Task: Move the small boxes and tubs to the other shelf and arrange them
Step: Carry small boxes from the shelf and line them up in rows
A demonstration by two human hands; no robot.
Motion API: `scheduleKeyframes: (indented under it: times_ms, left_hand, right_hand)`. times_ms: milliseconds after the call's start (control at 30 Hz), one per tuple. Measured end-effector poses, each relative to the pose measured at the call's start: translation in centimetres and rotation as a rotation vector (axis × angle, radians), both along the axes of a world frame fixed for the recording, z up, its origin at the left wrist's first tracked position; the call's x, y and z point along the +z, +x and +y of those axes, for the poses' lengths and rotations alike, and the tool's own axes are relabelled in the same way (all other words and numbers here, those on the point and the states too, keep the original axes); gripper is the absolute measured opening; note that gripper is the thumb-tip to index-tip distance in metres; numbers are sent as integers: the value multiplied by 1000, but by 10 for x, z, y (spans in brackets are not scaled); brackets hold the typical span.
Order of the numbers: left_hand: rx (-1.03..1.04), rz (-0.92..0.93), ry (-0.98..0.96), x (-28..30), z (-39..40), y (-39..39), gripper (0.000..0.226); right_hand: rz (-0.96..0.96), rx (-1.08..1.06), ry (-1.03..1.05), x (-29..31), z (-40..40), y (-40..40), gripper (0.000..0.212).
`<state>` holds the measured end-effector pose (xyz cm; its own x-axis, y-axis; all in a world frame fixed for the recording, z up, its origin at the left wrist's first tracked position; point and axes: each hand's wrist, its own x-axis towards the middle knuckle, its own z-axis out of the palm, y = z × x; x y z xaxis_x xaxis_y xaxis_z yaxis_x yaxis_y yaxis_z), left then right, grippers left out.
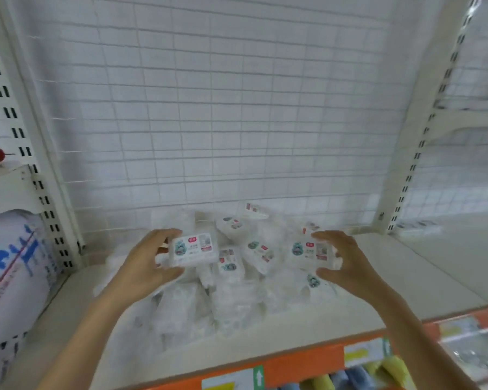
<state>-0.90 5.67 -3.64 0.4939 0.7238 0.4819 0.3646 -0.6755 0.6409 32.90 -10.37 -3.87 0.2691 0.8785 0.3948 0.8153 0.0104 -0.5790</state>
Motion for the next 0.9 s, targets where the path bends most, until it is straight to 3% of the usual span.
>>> scheduleKeyframes:
  times_ms: [467,667,900]
  left_hand:
    - [-433,53,-214,-33,-156,247,61]
    - [-495,65,-259,-47,-235,340,68]
    - [-561,90,-326,-56,-285,443,59]
  right_hand:
    - [70,-429,-17,-43,-251,162,69]
    - [135,-583,-51,-58,-368,219,72]
    - [135,-701,-95,-65,-448,281,71]
